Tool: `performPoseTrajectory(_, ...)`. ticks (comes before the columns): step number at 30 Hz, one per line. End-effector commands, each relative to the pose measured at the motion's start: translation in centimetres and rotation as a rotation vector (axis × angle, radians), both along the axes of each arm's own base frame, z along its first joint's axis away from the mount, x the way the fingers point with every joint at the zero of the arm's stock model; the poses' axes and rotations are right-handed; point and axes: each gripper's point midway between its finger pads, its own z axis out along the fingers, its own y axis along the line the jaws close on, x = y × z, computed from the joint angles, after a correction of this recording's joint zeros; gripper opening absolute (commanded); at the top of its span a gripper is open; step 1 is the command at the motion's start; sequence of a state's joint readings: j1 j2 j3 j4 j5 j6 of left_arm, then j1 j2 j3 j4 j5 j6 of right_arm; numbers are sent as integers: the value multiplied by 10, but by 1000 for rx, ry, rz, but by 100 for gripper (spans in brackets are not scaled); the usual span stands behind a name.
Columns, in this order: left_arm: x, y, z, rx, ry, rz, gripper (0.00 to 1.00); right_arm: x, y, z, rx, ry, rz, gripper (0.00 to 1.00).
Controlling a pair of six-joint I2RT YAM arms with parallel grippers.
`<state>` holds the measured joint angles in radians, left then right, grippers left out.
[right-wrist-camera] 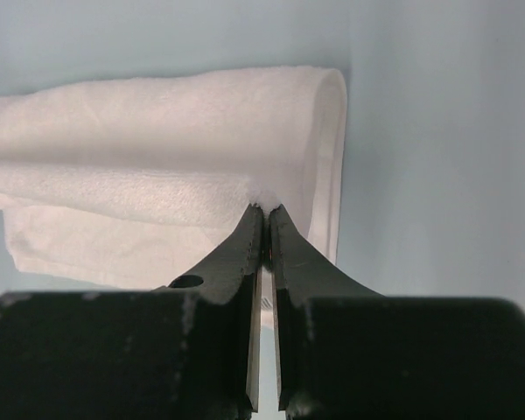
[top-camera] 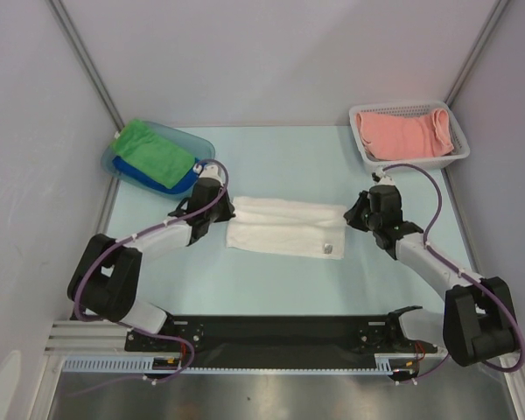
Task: Fold and stack the towels
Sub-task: Fold the towel
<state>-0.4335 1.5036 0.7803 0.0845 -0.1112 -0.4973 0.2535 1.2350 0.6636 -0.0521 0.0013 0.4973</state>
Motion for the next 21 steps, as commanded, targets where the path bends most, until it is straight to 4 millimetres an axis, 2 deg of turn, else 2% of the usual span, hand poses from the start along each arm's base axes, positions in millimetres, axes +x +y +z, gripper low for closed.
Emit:
performPoseTrajectory(1, -2, 8, 18, -14, -53, 43, 0, -9, -2, 5, 9, -21, -8, 0)
performPoseTrajectory(8, -12, 10, 24, -26, -69, 38, 0, -26, -4, 0, 12, -13, -7, 0)
performPoseTrajectory(21, -35, 9, 6, -35, -41, 6, 0, -46, 2, -14, 47, 28, 23, 1)
